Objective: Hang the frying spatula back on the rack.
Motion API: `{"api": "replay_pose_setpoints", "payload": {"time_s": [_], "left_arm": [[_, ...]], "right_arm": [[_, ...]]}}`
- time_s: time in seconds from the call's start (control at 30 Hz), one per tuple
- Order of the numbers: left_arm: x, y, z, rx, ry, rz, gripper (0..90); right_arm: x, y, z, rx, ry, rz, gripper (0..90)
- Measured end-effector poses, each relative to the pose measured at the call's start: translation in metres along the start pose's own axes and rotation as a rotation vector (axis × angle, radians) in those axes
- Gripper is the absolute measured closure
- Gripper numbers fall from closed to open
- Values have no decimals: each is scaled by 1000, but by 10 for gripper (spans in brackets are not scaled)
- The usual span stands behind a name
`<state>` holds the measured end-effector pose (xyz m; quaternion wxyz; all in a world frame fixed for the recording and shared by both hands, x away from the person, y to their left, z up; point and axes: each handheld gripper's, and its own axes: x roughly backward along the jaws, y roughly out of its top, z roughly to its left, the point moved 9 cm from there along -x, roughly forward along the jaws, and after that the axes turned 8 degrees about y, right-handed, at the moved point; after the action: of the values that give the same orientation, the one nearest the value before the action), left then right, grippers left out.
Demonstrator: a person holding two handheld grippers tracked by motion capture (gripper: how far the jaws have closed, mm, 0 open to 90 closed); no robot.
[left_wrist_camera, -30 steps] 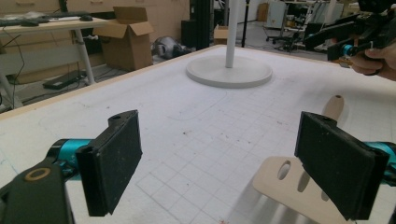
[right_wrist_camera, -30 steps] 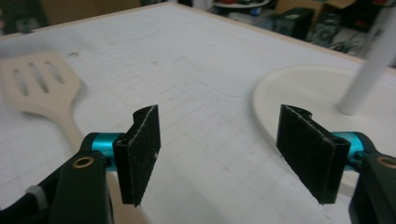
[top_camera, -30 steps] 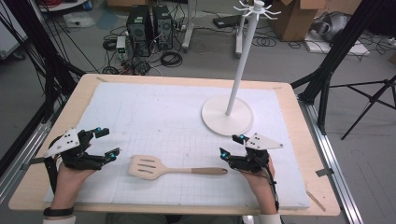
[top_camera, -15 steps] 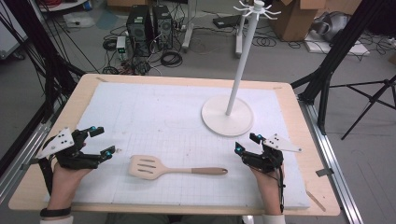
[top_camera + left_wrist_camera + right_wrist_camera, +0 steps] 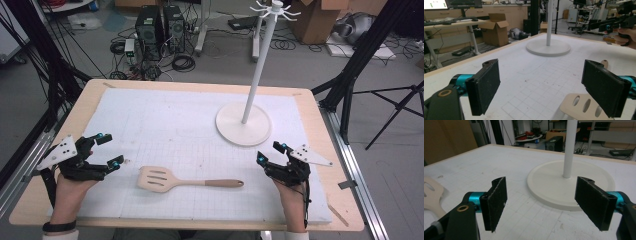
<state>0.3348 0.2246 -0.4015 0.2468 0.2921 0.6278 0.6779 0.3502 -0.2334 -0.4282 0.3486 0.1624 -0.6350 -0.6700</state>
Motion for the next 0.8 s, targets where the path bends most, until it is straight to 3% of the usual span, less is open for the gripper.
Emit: {"api": "replay_pose_setpoints", "payload": {"time_s": [0.37, 0.6, 0.8], "left_arm": [[-16, 22, -32, -64, -111, -47, 140], [-37, 30, -58, -105, -202, 38, 141], [-58, 27, -80, -128, -278, 142, 141]], "right_arm": [[3, 1, -5, -13, -2, -16, 244], [-1, -1, -4, -2, 4, 2, 242], [-2, -2, -3, 3, 4, 6, 242]]}}
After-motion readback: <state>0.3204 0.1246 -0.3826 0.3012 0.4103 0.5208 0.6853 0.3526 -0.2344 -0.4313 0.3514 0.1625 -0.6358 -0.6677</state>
